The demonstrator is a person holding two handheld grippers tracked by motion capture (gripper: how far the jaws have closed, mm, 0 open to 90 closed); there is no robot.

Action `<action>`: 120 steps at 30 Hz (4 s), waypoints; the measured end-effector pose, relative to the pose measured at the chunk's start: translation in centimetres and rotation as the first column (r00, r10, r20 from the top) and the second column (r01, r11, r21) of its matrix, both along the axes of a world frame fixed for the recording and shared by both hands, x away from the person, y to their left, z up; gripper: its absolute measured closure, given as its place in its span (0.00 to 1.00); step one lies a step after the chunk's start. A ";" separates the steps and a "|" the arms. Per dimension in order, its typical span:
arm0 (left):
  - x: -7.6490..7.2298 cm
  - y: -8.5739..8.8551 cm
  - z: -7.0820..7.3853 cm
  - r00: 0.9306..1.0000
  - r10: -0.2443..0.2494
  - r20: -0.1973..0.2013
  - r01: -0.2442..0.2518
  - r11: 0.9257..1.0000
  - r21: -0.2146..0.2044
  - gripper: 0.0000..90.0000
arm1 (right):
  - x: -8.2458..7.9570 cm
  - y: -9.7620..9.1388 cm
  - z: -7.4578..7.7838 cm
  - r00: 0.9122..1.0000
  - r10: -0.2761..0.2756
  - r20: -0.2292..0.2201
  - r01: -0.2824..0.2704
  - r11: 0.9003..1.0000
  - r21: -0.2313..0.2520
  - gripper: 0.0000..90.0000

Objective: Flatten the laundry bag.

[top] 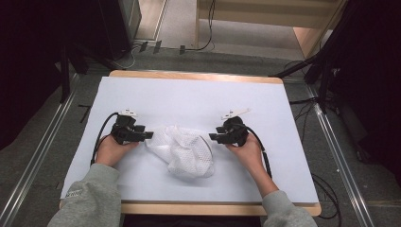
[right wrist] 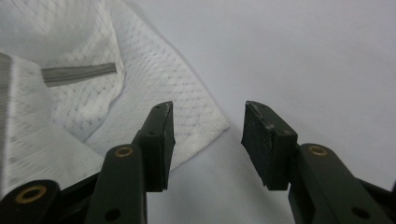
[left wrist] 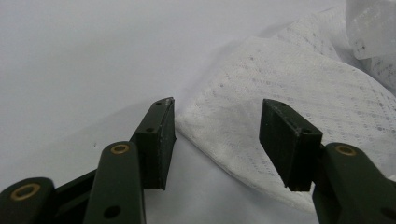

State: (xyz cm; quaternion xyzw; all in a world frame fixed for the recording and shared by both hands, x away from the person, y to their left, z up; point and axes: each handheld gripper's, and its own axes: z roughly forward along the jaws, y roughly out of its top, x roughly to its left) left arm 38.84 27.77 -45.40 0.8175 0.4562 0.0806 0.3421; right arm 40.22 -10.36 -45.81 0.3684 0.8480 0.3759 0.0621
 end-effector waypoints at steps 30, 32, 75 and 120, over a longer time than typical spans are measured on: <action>2.6 -0.2 1.6 0.998 0.049 0.032 -0.048 0.998 -0.031 1.00 | 1.5 -0.4 0.9 0.996 -0.049 0.075 0.052 0.998 -0.038 1.00; 3.4 -0.1 2.0 0.997 0.058 0.049 -0.055 0.997 -0.054 1.00 | 2.1 -1.1 1.4 0.994 -0.069 0.089 0.072 0.997 -0.032 1.00; -0.1 -1.2 4.1 0.999 -0.032 0.033 0.035 0.993 -0.112 0.53 | -3.6 1.2 3.0 0.988 0.153 -0.023 -0.149 0.981 0.125 1.00; 2.2 -9.3 3.5 0.977 -0.211 -0.040 0.201 0.963 -0.179 1.00 | -2.1 -4.3 -0.7 0.989 -0.149 0.023 0.149 0.989 -0.006 0.54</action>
